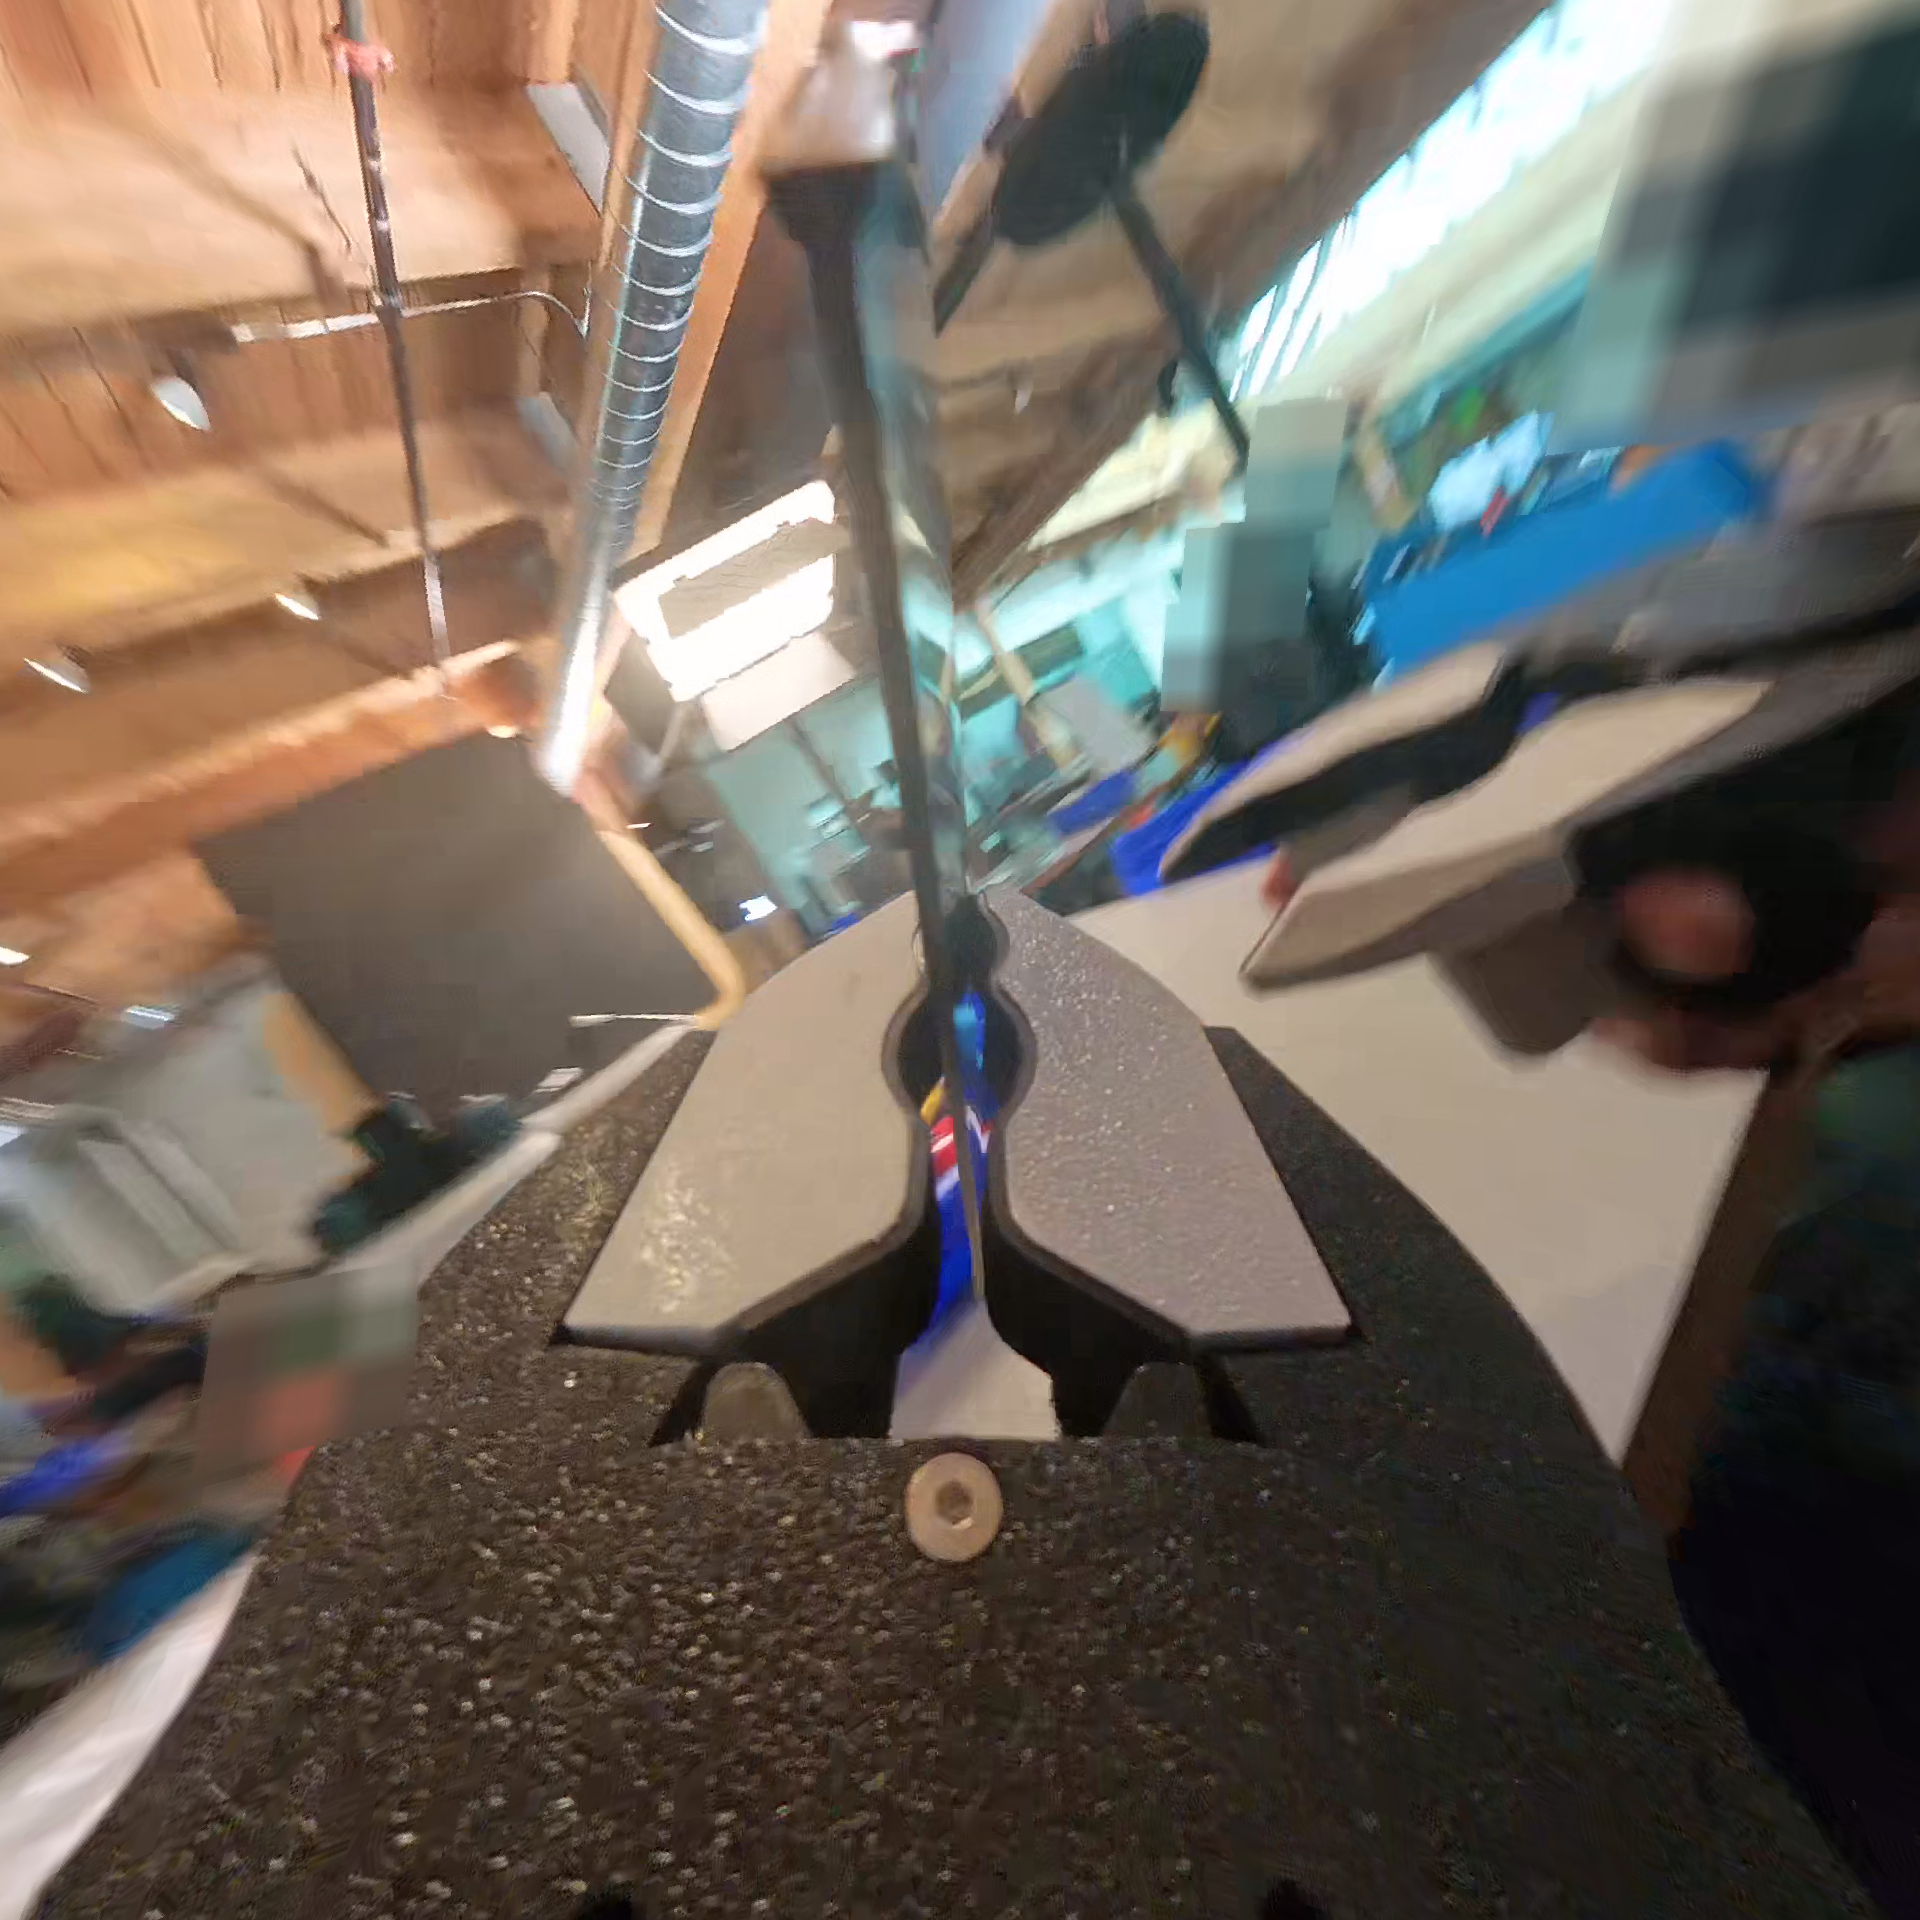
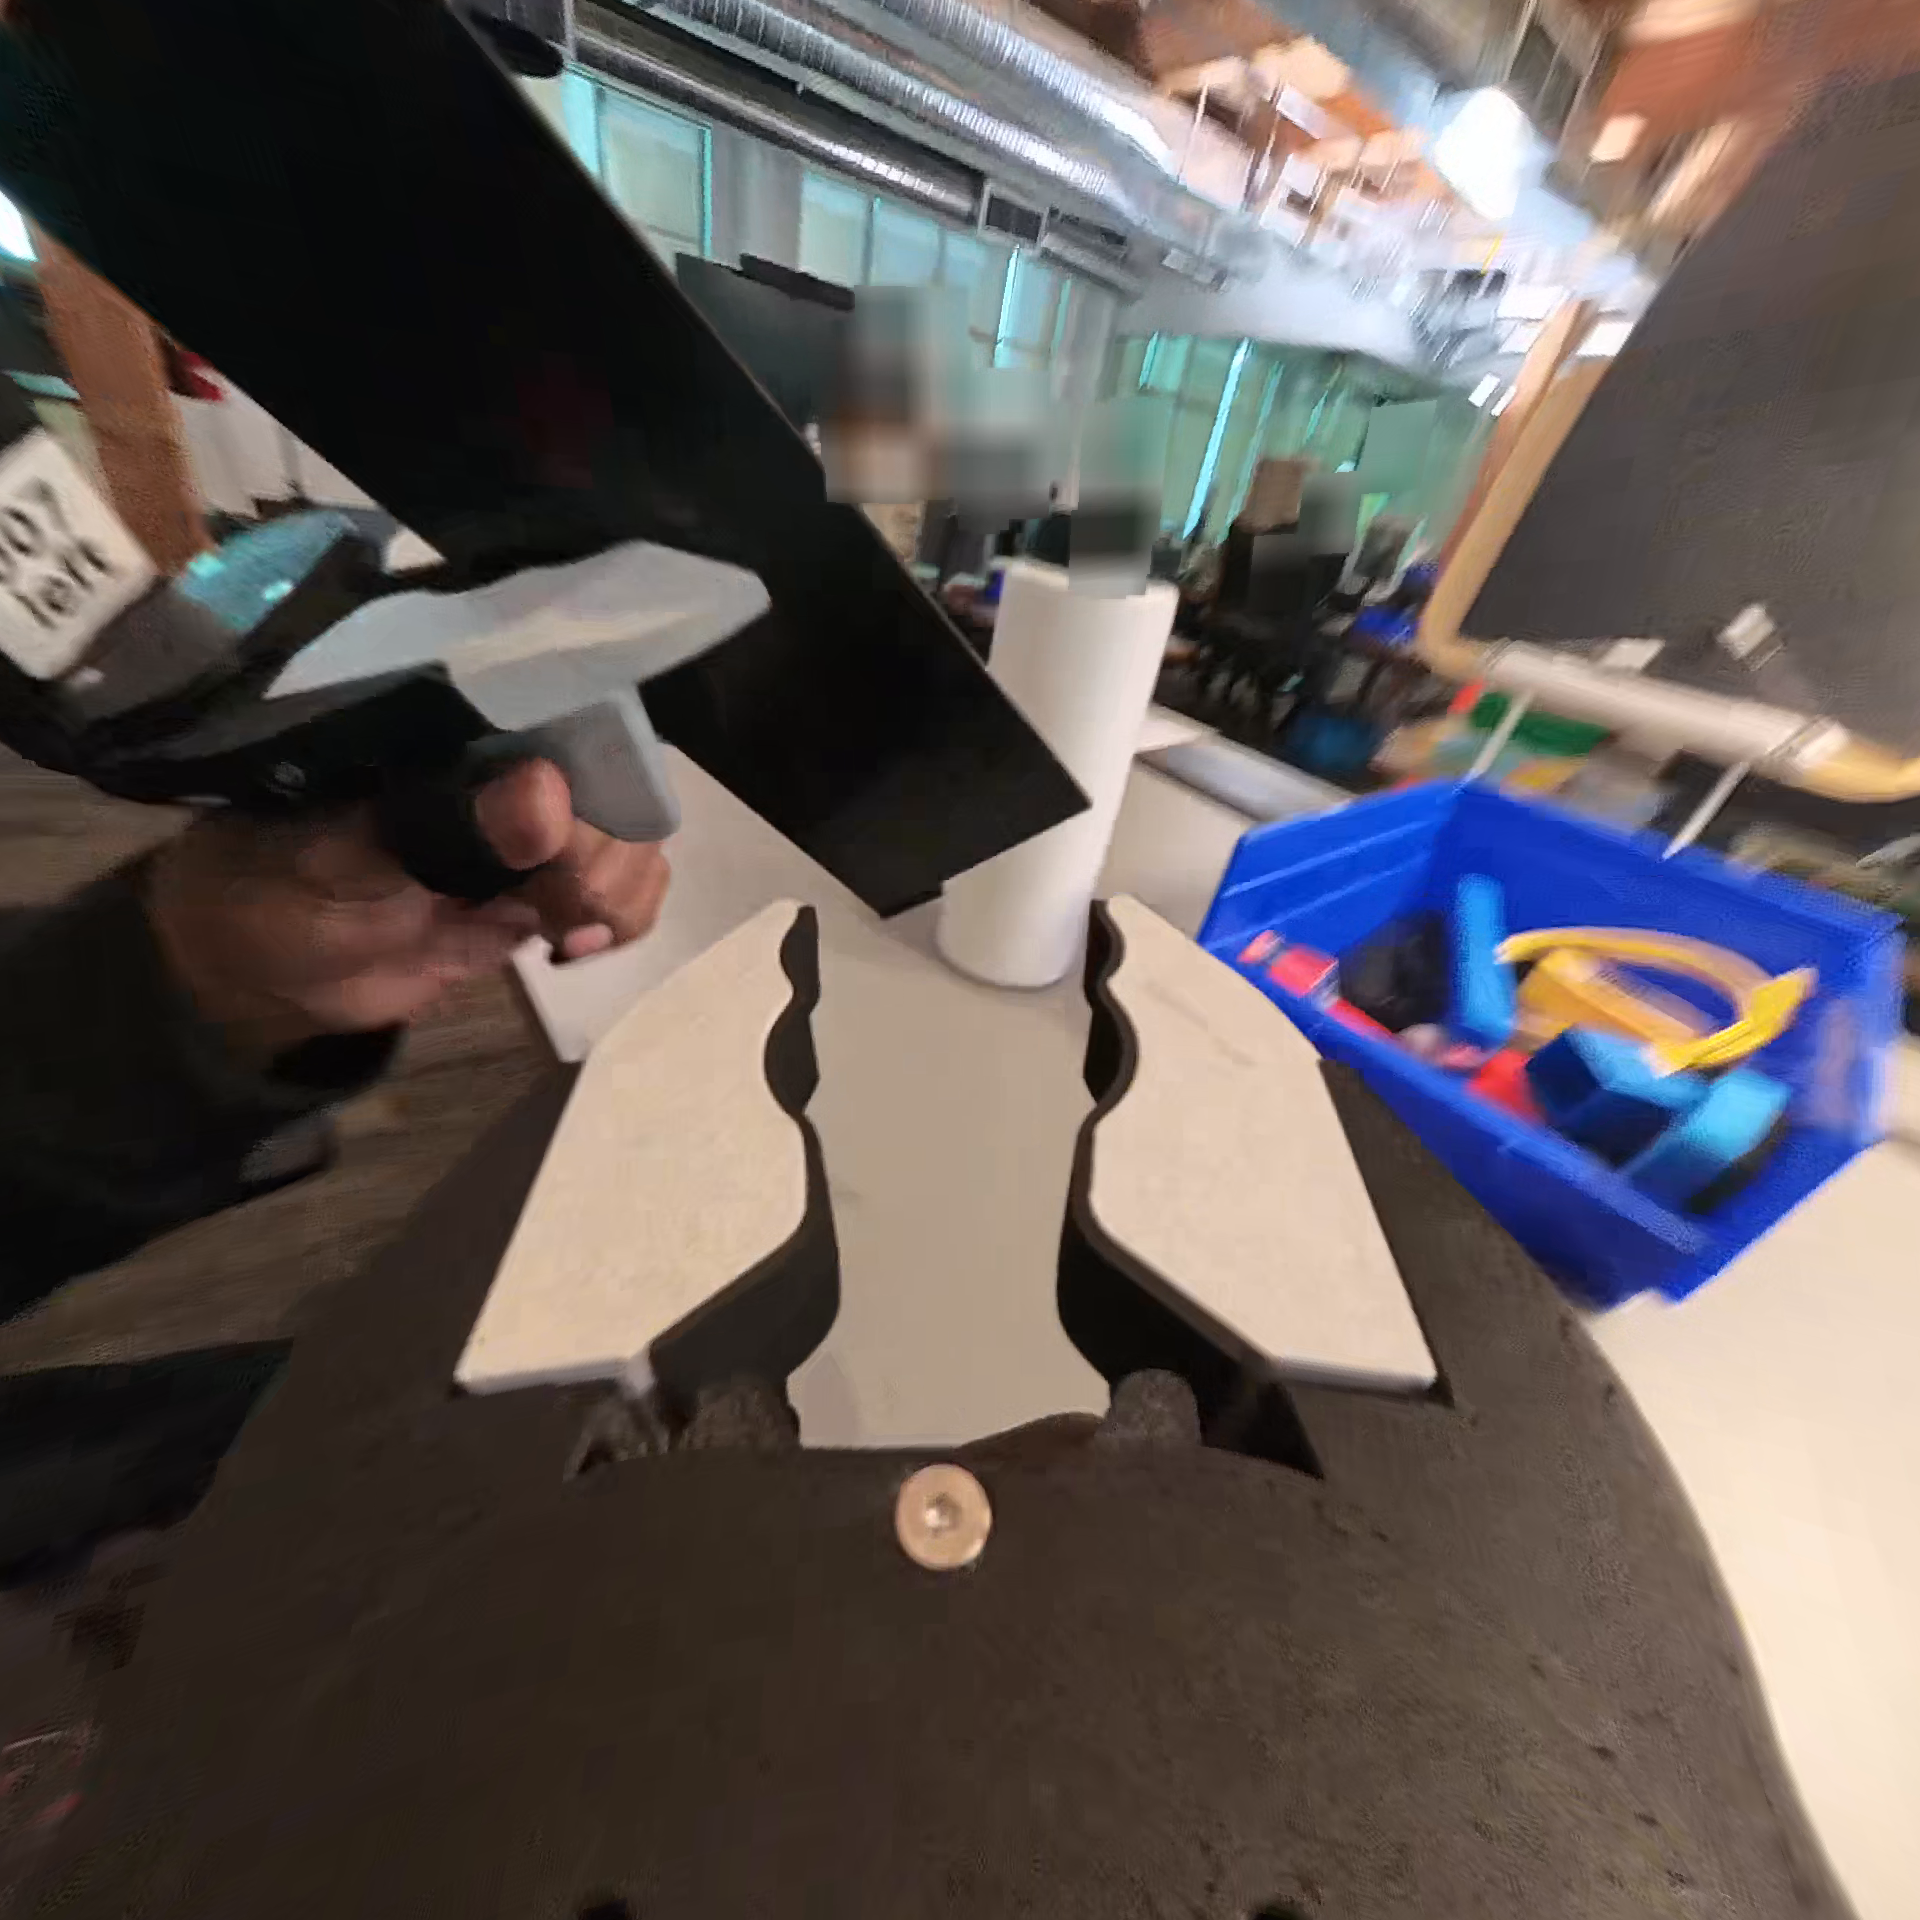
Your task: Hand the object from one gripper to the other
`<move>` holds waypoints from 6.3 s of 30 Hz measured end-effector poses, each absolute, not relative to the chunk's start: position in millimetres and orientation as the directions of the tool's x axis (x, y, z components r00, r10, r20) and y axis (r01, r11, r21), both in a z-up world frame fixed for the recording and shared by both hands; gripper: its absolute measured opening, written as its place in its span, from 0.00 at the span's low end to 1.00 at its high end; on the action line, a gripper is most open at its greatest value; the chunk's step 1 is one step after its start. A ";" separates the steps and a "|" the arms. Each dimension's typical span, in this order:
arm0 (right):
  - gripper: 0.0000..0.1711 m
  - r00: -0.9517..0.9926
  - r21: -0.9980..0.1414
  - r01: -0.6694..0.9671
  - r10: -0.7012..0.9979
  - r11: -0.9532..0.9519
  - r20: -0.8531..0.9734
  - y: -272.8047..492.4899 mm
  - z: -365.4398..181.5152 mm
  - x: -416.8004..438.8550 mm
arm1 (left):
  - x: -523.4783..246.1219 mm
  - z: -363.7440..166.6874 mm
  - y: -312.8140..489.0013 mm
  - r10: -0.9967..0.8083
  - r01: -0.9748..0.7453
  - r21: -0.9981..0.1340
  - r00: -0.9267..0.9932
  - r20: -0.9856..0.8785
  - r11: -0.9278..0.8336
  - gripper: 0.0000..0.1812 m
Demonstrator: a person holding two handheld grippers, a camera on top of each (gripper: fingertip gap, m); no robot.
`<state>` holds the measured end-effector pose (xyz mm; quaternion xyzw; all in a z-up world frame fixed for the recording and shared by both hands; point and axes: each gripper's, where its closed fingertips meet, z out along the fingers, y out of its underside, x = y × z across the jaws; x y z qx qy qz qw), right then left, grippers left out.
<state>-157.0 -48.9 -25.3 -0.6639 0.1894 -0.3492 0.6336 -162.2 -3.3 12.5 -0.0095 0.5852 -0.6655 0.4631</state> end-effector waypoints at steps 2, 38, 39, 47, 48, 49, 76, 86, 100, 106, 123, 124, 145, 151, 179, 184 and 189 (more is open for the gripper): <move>0.30 0.578 -0.904 0.351 -0.703 -0.243 0.413 -48.4 -13.4 -166.2 | -156.6 5.1 -3.2 -0.593 0.659 -0.669 -0.400 -0.699 0.344 0.01; 0.03 0.884 -0.922 0.061 -0.449 0.382 -0.128 -37.6 6.7 -188.9 | -176.2 22.1 -9.5 0.174 -0.403 -0.679 -0.908 0.381 -0.614 0.01; 0.05 0.874 -0.924 0.033 -0.460 0.381 -0.158 -38.6 2.8 -183.3 | -174.2 20.5 -9.6 0.120 -0.357 -0.707 -0.924 0.363 -0.611 0.01; 0.25 0.717 -0.993 0.098 -0.697 0.061 0.028 -53.6 -21.2 -155.8 | -176.7 19.2 -3.6 -0.349 0.227 -0.927 -0.930 -0.116 -0.297 0.01; 0.25 0.703 -0.994 0.111 -0.708 0.012 0.070 -54.6 -22.4 -155.4 | -178.2 18.2 -3.6 -0.370 0.275 -0.931 -0.913 -0.173 -0.242 0.01; 0.25 0.696 -0.992 0.121 -0.710 -0.035 0.110 -54.7 -23.6 -156.1 | -179.5 17.0 -3.4 -0.381 0.308 -0.932 -0.899 -0.218 -0.193 0.01; 0.01 0.796 -0.923 0.374 -0.479 -0.093 0.371 -32.3 7.3 -220.0 | -192.5 -30.6 -31.6 -0.219 0.262 -0.962 -0.937 -0.273 0.078 0.35; 0.00 0.896 -0.805 0.167 -0.428 0.570 -0.117 -101.3 65.1 -212.4 | -179.2 -0.3 -43.4 0.241 -0.545 -0.649 -0.831 0.501 -0.531 0.46; 0.14 0.817 -0.791 -0.083 -0.413 0.606 -0.402 -81.1 31.4 -176.9 | -198.4 16.2 -32.3 -0.092 -0.089 -0.758 -0.977 0.194 -0.646 0.01; 0.32 0.799 -0.711 -0.301 -0.238 0.635 -0.552 -64.2 27.3 -178.9 | -201.6 28.3 -12.9 -0.669 0.734 -0.670 -0.553 -0.496 -0.111 0.01; 0.02 0.798 -0.868 -0.243 -0.420 0.432 -0.432 -53.8 4.1 -172.3 | -187.0 -45.1 -34.8 -0.285 0.859 -0.392 -0.305 -0.909 0.329 0.33; 0.02 0.808 -0.901 -0.184 -0.462 0.393 -0.366 -57.2 6.0 -172.6 | -184.4 -49.3 -31.3 -0.266 0.829 -0.469 -0.398 -0.878 0.306 0.34; 0.01 0.111 -0.207 0.417 -0.176 -0.885 0.978 -50.9 -49.3 -167.3 | -202.8 -43.6 -34.1 -0.042 0.814 -0.126 -0.124 -0.991 0.567 0.13; 0.18 -0.073 -0.160 0.443 -0.214 -0.882 0.974 -50.5 -28.4 -170.0 | -188.1 -41.2 -35.1 -0.208 0.732 -0.448 -0.401 -0.892 0.513 0.01; 0.00 0.376 -0.881 0.230 -0.797 -0.413 0.472 -90.0 -31.4 -132.6 | -199.2 18.9 -28.9 -0.025 -0.207 -0.923 -0.974 0.227 -0.325 0.46; 0.01 0.826 -0.981 -0.087 -0.564 -0.171 0.025 -50.9 -54.1 -167.5 | -178.2 -1.0 -24.6 -0.197 -0.103 -0.973 -0.970 0.145 -0.208 0.43; 0.03 0.946 -0.939 -0.272 -0.235 -0.212 -0.221 -21.9 -71.6 -218.9 | -203.5 -28.8 -50.5 -0.059 -0.158 -0.986 -0.985 0.161 -0.056 0.31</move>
